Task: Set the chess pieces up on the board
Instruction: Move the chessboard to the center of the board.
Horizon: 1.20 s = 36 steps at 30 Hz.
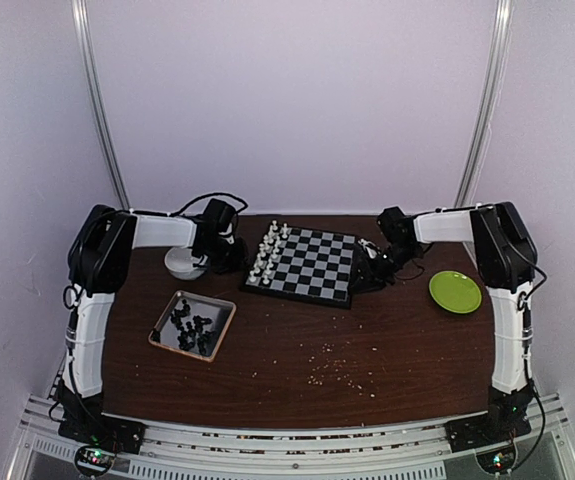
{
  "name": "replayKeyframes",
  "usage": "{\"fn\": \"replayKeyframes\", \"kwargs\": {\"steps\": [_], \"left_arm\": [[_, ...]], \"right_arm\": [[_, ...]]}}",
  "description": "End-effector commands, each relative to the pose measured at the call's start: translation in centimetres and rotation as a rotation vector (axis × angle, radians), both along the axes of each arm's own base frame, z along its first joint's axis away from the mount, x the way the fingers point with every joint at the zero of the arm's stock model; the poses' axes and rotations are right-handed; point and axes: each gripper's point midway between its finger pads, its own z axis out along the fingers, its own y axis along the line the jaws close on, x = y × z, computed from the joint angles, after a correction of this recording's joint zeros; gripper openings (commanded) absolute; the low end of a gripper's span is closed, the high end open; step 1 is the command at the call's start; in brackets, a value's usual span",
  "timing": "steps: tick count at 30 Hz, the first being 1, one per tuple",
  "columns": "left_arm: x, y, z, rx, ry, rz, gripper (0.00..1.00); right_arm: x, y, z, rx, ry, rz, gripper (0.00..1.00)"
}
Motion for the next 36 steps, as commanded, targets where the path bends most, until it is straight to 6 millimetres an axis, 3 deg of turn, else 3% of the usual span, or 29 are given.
{"fn": "replayKeyframes", "kwargs": {"steps": [1,7,14,19,24,28,36], "left_arm": [[-4.1,-4.1,1.1,-0.065,0.016,-0.162,0.00],[-6.6,-5.4,1.3,-0.084,0.010,-0.240,0.00],[-9.8,-7.3,3.5,-0.060,-0.036,-0.312,0.00],[-12.7,-7.0,3.4,-0.044,-0.014,-0.326,0.00],[-15.3,-6.6,2.2,-0.009,0.017,-0.350,0.00],[-16.3,-6.1,1.6,0.021,0.016,-0.346,0.00],[-16.4,-4.0,2.3,0.076,-0.005,-0.268,0.00]], "right_arm": [[-4.6,0.0,-1.0,-0.029,0.075,0.080,0.18],[-7.7,-1.2,-1.5,-0.050,0.100,0.124,0.18],[-10.0,-2.1,-1.7,-0.066,0.083,0.148,0.17],[-12.5,-2.2,-1.6,-0.078,0.080,0.206,0.17],[-15.4,-2.3,-2.1,-0.089,0.097,0.274,0.17],[-17.3,-1.9,-2.6,-0.080,0.093,0.313,0.17],[-17.3,-1.8,-1.9,-0.079,0.078,0.325,0.17]]}}
